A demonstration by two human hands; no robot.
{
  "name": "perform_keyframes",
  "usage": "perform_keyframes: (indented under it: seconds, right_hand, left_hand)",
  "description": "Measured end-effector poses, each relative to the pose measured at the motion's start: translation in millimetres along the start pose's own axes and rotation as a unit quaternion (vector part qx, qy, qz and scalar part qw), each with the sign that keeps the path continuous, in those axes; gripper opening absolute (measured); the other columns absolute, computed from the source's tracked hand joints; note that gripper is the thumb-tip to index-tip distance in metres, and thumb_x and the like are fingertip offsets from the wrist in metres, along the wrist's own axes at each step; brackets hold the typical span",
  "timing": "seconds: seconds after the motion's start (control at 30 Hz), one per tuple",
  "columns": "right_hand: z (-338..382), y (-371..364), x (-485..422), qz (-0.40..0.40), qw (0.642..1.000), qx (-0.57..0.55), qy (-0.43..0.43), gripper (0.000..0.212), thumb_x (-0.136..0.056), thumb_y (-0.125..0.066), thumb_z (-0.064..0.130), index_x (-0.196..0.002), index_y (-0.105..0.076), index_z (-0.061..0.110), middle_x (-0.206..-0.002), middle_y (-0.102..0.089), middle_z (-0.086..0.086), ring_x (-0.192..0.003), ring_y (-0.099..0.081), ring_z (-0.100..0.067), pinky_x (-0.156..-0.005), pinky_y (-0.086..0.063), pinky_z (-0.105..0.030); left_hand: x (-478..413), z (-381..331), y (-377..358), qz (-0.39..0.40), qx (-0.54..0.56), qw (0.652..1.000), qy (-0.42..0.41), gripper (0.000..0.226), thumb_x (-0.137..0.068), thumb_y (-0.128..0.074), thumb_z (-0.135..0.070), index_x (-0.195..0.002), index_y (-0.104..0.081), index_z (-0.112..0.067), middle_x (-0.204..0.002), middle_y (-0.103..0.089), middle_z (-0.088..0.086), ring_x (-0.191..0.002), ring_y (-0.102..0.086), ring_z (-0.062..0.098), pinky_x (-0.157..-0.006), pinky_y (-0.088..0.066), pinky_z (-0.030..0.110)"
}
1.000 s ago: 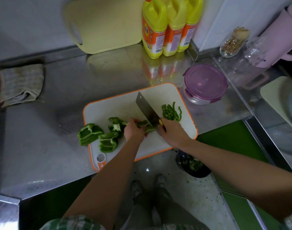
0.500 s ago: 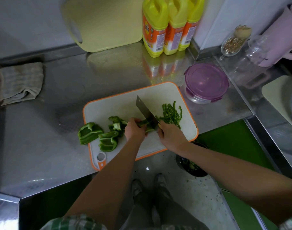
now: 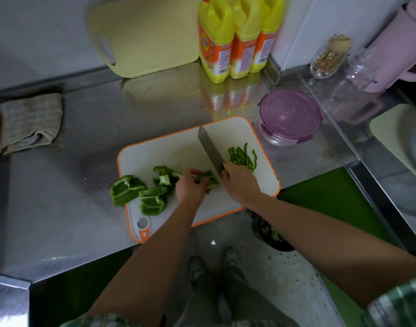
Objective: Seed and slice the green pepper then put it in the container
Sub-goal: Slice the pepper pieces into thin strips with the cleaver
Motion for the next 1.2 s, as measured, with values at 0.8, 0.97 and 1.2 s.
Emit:
perform_keyframes:
  seconds: [0.8,0.97,1.2]
  right_hand:
    - [-4.0,-0.7,24.3,0.045,0.998,0.015,0.045,0.016,-0.1,-0.04,0.018,-0.095,-0.051,0.007,-0.08,-0.055,-0.007,-0.075,-0.056,-0.022,-0.062,-0.034,-0.027]
    - [-0.6,-11.0,14.7,0.04,0.999,0.016,0.025,0.017,-0.1,-0.04,0.017,-0.097,-0.053,0.007,-0.081,-0.058,-0.009,-0.078,-0.061,-0.028,-0.061,-0.035,-0.028]
    - [4.4,-14.0,3.4,-0.007,1.0,-0.021,0.021,0.019,-0.1,-0.041,0.018,-0.096,-0.052,0.004,-0.073,-0.057,-0.01,-0.061,-0.05,-0.023,-0.053,-0.035,-0.031]
  left_hand:
    - [0.2,0.7,-4.2,-0.045,-0.025,0.997,0.055,0.023,-0.082,-0.077,-0.023,-0.095,-0.059,-0.016,-0.09,-0.068,0.004,-0.077,-0.065,0.021,-0.063,-0.045,0.028]
    - [-1.3,0.9,-2.6,-0.032,-0.027,0.998,0.047,0.026,-0.079,-0.079,-0.021,-0.097,-0.062,-0.014,-0.09,-0.07,0.006,-0.079,-0.069,0.025,-0.072,-0.056,0.036]
    - [3.7,5.1,4.4,-0.005,-0.02,1.0,-0.001,0.02,-0.081,-0.077,-0.018,-0.092,-0.061,-0.014,-0.075,-0.066,-0.001,-0.06,-0.063,0.014,-0.056,-0.047,0.025]
Point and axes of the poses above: each hand's wrist, its own x-axis away from the middle knuckle, its own y-axis out of the back of the hand, z = x × y, the point moved 2 cm from there along -x, towards the middle knuckle
